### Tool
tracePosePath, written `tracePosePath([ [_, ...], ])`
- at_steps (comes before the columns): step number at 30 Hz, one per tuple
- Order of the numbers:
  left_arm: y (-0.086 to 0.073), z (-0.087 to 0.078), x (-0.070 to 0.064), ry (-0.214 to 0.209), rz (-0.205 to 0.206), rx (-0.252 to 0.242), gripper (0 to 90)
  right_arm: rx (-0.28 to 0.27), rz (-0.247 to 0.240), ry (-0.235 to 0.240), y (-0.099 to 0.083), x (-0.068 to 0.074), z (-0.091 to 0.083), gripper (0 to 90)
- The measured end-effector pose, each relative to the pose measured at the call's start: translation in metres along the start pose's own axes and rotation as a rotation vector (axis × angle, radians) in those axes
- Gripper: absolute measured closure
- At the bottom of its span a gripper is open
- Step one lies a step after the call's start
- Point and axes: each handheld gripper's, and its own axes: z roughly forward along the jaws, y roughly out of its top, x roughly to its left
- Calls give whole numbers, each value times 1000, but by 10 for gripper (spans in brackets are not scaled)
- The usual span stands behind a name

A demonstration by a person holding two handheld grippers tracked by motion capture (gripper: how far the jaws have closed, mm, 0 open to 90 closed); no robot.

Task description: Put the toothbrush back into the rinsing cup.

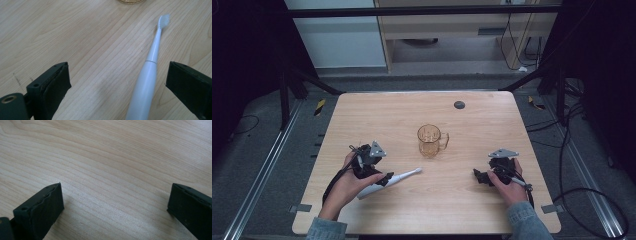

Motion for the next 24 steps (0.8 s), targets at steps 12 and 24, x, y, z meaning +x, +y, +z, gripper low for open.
tracePosePath([
  [12, 1, 11, -19, -52, 73, 73, 61, 0, 10, -8, -2, 0, -2, 3],
  [24, 4, 17, -23, -72, 102, 114, 110, 4, 24, -5, -1, 1, -2, 3],
])
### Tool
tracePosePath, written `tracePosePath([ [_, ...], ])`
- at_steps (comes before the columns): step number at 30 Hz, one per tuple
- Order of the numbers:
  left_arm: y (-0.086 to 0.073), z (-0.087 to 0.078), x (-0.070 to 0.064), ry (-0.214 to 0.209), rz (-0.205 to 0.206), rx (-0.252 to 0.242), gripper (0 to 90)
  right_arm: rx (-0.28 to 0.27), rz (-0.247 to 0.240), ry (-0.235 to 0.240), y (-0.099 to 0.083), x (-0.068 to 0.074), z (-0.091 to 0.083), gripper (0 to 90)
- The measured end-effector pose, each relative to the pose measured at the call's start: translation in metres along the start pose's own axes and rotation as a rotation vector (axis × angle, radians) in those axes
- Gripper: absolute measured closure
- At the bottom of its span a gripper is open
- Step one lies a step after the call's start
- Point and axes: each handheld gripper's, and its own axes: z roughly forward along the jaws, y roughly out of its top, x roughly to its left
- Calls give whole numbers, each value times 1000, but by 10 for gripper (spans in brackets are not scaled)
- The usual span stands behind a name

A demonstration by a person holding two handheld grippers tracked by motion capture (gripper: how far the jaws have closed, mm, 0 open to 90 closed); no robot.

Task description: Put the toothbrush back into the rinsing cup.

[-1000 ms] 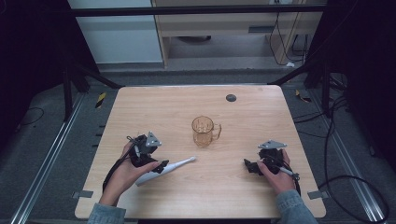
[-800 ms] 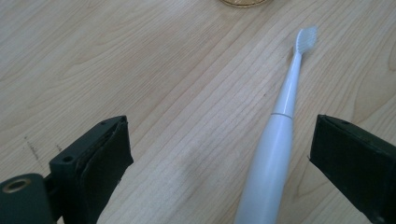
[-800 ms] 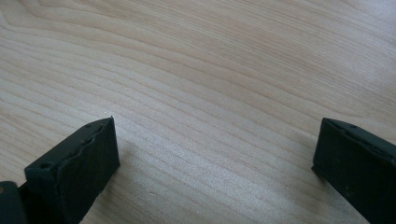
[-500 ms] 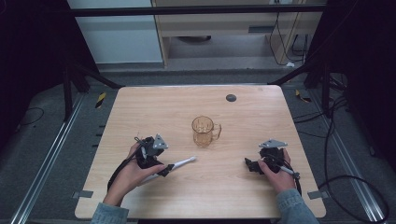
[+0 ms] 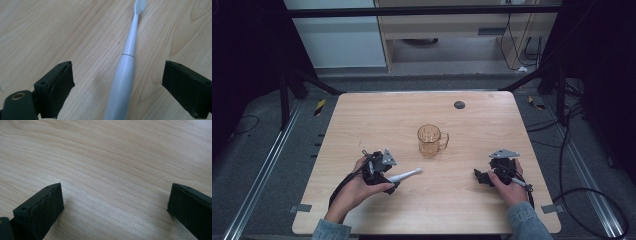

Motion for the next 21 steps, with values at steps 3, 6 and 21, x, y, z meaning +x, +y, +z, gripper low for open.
tracePosePath([
  [3, 1, 0, -1, -10, 21, 8, 165, 1, -3, 1, 0, 0, 0, 3],
  [6, 0, 1, -3, -25, 40, 25, 212, 2, -3, 1, 0, 0, 0, 3],
  [21, -12, 7, 1, -59, 94, 124, 388, 2, -2, 1, 0, 0, 0, 3],
])
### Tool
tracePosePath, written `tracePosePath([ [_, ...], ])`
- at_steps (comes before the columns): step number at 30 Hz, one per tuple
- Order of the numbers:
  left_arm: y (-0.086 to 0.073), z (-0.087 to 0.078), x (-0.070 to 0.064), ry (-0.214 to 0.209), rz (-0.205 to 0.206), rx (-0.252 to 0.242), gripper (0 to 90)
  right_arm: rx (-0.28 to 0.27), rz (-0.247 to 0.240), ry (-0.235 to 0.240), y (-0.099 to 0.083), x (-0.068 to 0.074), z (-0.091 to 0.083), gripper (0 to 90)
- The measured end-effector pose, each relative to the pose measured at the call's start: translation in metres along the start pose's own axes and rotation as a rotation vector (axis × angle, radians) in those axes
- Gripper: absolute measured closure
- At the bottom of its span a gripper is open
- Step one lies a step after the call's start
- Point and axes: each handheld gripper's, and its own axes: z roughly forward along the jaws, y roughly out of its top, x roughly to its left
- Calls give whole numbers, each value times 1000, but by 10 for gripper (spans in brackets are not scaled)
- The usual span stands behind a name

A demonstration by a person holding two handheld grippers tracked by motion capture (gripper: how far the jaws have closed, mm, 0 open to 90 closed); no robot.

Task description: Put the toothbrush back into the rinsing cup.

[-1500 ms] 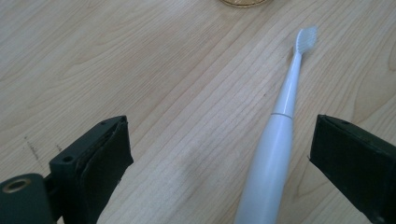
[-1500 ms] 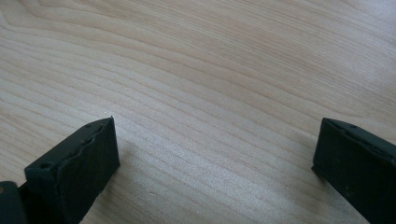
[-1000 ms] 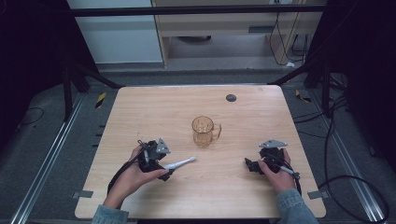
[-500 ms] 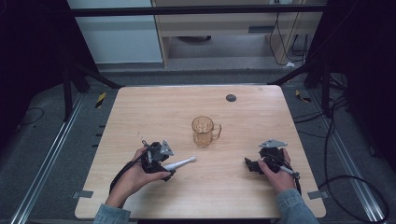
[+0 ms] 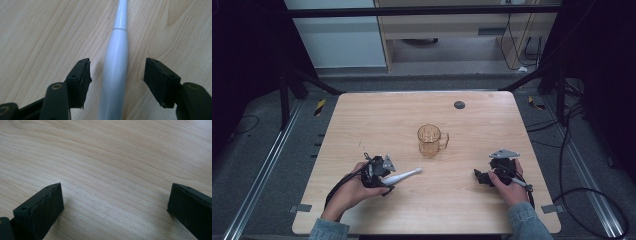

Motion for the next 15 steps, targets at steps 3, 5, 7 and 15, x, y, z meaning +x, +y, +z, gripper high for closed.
tracePosePath([
  [3, -1, 1, 0, -4, -1, 4, 417, 0, 0, 0, 0, 0, 0, 3],
  [5, -1, 1, 1, -7, -1, 3, 442, 0, 0, 0, 0, 0, 0, 3],
  [7, 0, 2, 1, -8, -2, 2, 466, -1, 4, 2, 0, 0, 0, 3],
  [15, 1, 4, 1, -13, -6, -8, 531, -3, -9, -4, 0, 0, 0, 3],
])
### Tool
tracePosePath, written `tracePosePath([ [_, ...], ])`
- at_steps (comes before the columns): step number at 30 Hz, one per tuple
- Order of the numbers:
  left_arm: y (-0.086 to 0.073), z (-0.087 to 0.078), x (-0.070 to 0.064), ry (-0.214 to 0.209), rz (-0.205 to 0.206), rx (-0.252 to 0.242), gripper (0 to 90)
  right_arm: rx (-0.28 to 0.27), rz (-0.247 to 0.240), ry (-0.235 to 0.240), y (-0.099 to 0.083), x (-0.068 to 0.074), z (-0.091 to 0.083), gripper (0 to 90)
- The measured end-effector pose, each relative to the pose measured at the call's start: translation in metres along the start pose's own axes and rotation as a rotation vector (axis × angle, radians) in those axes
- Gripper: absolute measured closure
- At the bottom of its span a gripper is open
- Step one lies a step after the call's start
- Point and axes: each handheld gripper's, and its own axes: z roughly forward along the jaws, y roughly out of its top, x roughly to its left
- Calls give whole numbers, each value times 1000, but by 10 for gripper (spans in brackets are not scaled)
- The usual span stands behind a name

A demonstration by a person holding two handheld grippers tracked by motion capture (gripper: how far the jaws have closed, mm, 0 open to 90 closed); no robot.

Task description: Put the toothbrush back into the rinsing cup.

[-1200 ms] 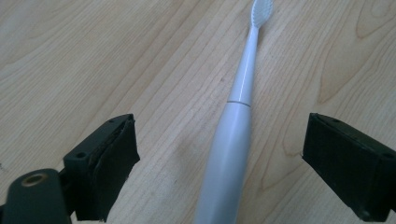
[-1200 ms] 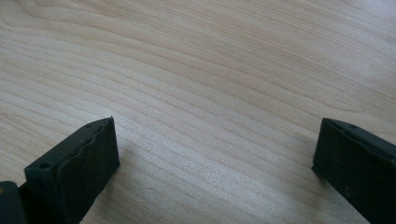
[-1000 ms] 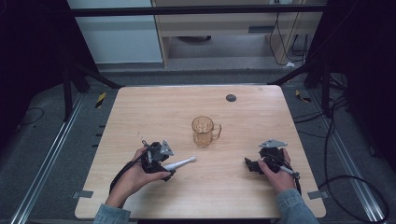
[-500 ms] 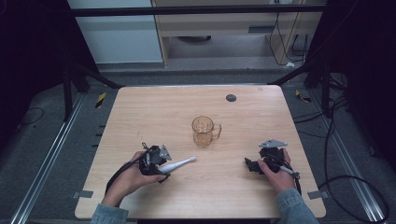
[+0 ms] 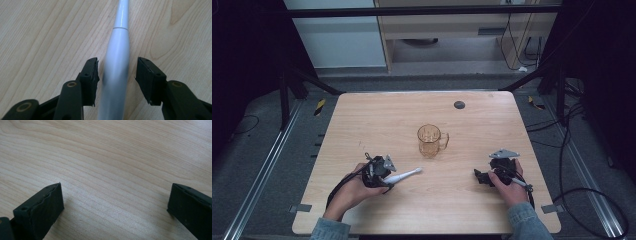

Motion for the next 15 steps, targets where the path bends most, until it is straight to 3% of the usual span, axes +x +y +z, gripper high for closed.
tracePosePath([
  [15, 2, 8, 3, -15, -15, 7, 614, 0, -1, -1, 0, 0, 0, 3],
])
